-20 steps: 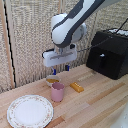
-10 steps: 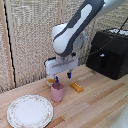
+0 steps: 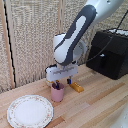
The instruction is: Please focus on the pink mug and carefully direct your gripper towards it. Gently take hold of the pink mug using your grasping instrument. Exercise caution as you elevate the pink mug off the tabletop. Shift the pink mug so it is above the white platter. With precision, slowly place the pink mug onto the white platter.
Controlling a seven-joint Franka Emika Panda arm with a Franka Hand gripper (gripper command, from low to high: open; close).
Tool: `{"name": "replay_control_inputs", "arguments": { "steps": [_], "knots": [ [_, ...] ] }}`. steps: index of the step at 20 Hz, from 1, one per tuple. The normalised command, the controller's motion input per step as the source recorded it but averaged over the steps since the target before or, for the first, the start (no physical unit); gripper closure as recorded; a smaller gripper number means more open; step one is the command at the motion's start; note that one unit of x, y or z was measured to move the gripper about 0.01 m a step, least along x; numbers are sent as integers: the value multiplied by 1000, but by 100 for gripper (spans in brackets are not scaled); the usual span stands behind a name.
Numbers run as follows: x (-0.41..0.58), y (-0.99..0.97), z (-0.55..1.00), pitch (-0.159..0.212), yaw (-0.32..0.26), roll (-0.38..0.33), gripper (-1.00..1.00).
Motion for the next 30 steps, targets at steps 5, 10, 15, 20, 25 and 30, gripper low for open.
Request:
{"name": "replay_control_inputs", "arguments": {
  "steps": [5, 10, 15, 20, 25, 30],
  "knots": [
    [0, -100, -279, -7, 11, 0, 100],
    [0, 13, -92, 15, -7, -4, 100],
    [-23, 15, 0, -4, -2, -2, 100],
    [-102, 6, 0, -89, -3, 0, 100],
    [-36, -14, 0, -88, 0, 0, 100],
    [0, 0, 0, -39, 0, 5, 100]
  ]
}}
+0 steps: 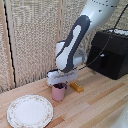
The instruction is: Please focus on the pink mug and carefully direct your gripper towards it. Gently take hold of the pink mug using your grasping instrument. Exercise caution as you elevate the pink mug off the tabletop. Shift the pink mug so it is above the white platter. With precision, slowly place the pink mug onto the white platter.
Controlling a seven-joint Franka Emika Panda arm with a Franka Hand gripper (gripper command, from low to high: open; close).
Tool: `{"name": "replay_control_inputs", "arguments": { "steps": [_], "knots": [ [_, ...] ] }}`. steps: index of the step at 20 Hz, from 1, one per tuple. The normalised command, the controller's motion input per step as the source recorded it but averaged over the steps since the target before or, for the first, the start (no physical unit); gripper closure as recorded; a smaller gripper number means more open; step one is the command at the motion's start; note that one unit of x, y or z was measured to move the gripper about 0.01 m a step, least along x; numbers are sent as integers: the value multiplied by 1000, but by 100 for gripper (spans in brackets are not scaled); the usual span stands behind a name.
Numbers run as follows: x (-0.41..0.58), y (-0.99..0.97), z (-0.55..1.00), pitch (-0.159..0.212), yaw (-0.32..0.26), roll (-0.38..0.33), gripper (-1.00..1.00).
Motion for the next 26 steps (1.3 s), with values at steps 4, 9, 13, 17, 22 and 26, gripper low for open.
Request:
{"name": "replay_control_inputs", "arguments": {
  "steps": [4, 9, 13, 17, 22, 26],
  "knots": [
    [0, 0, 101, 0, -1, 61, 100],
    [105, -22, 662, 14, 4, 173, 100],
    [85, -87, 823, 0, 0, 134, 100],
    [232, 12, 763, 14, 0, 141, 100],
    [327, 467, 685, 71, 7, 137, 100],
    [344, 772, 611, 85, 0, 130, 100]
  ]
}}
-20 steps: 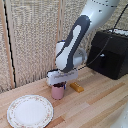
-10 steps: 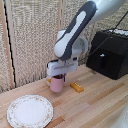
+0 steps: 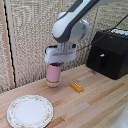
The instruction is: Please focus on the pink mug and carefully direct your gripper towards it. Gently take hold of the pink mug using your grasping instrument. Exercise caution as you elevate the pink mug off the tabletop. Shift the pink mug so it is above the white platter. With precision, slowly place the pink mug onto the white platter.
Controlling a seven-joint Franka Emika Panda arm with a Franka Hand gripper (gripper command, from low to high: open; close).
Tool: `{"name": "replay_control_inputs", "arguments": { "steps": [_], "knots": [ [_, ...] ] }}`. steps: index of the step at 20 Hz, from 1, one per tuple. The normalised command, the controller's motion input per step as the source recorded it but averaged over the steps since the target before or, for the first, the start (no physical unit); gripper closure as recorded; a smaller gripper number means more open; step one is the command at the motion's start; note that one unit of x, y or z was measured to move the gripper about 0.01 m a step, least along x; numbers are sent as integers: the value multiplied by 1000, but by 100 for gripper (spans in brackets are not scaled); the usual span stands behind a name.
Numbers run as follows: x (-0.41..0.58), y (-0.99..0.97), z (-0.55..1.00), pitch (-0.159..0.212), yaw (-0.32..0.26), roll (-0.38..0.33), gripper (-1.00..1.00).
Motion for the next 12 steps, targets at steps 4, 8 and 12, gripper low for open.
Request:
{"name": "replay_control_inputs", "arguments": {
  "steps": [4, 8, 12],
  "knots": [
    [291, 836, 504, 87, 5, 99, 100],
    [67, 893, 206, 103, 27, 16, 100],
    [0, 774, -107, 115, 63, -38, 100]
  ]
}}
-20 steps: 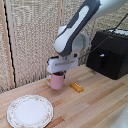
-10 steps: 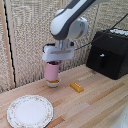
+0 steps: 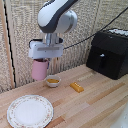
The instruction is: Please focus on the pink mug and carefully direct your gripper towards it. Gently take hold of the pink mug using your grasping instrument. Exercise caution as you elevate the pink mug off the tabletop. Shift the pink mug so it is above the white platter. With precision, slowly place the pink mug onto the white platter.
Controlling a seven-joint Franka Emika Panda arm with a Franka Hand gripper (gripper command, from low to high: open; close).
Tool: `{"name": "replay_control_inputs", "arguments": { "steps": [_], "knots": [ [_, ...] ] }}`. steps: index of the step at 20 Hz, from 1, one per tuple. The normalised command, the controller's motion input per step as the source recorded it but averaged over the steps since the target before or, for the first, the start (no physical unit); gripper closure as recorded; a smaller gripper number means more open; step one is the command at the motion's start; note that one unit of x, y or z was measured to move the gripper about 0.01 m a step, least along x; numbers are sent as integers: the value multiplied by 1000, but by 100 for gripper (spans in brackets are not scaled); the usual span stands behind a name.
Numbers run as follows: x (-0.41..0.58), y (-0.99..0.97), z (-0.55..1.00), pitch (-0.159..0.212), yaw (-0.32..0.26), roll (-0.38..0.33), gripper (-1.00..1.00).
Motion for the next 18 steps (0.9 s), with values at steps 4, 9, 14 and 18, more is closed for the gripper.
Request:
{"name": "replay_control_inputs", "arguments": {
  "steps": [4, 9, 14, 18],
  "knots": [
    [0, 686, -330, 85, 66, -112, 100],
    [21, 543, -409, 22, 75, -178, 100],
    [85, 411, -405, -12, 92, -205, 100],
    [140, 329, -391, -6, 110, -215, 100]
  ]
}}
